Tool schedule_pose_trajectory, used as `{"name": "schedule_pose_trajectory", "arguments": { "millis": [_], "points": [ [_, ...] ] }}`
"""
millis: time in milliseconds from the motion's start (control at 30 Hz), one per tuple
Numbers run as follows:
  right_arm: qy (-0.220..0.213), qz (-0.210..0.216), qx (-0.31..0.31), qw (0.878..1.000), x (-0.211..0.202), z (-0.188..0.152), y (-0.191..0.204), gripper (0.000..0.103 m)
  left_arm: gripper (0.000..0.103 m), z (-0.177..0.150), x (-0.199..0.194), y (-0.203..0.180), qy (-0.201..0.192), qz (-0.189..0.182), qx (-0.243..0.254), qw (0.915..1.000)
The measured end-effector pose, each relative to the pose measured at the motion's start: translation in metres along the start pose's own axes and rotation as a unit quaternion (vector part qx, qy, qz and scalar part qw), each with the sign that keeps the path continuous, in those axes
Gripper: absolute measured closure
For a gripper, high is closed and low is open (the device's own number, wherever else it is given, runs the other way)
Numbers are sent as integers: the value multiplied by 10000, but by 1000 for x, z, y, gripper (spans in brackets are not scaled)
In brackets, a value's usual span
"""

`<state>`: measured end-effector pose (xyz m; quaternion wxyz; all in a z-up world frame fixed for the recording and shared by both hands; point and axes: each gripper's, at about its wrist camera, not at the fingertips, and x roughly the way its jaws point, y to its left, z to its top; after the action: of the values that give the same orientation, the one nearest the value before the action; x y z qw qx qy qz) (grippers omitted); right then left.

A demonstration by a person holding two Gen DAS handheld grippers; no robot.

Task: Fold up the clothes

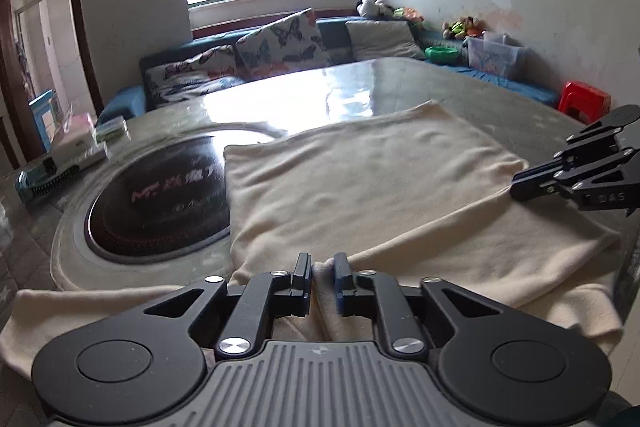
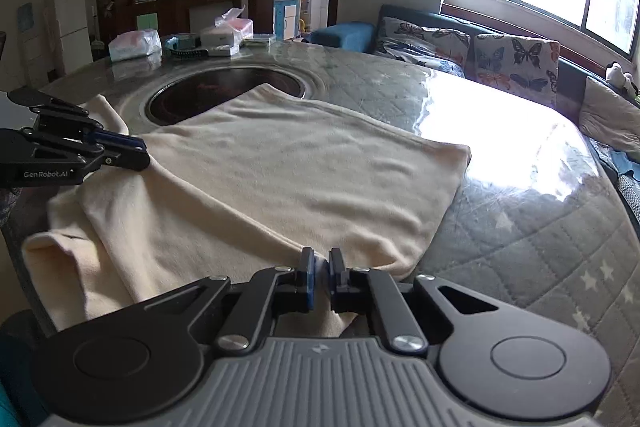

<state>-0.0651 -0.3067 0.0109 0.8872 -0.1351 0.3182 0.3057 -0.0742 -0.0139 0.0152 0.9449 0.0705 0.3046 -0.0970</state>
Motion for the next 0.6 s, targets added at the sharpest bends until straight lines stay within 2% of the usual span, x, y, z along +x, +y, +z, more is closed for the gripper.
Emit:
{"name": "schedule_pose_trajectory", "arguments": {
  "millis": [33, 100, 200, 267, 400, 600],
  "points": [
    [-13, -24, -2, 10000, 0, 0, 0, 96, 81, 0, -1, 1, 2, 23, -43, 10000],
    [-33, -83, 33, 10000, -4, 1, -1, 89, 79, 2, -9, 2, -88, 94, -75, 9999],
    [-87, -84, 17, 9999, -12, 3, 0, 87, 74, 0, -20, -3, -178, 19, 3, 9998],
    [-124, 21, 6, 9999, -18, 5, 6, 86, 74, -3, -26, -8, -204, -44, 89, 9997],
    [-168, 387, -168, 9990, -23, 9, 26, 86, 73, -18, -23, -14, 5, 98, 322, 9994],
    [-55, 916, -334, 9952, -7, 20, 54, 86, 69, -22, -38, 0, -88, 271, 56, 9996]
  ]
}}
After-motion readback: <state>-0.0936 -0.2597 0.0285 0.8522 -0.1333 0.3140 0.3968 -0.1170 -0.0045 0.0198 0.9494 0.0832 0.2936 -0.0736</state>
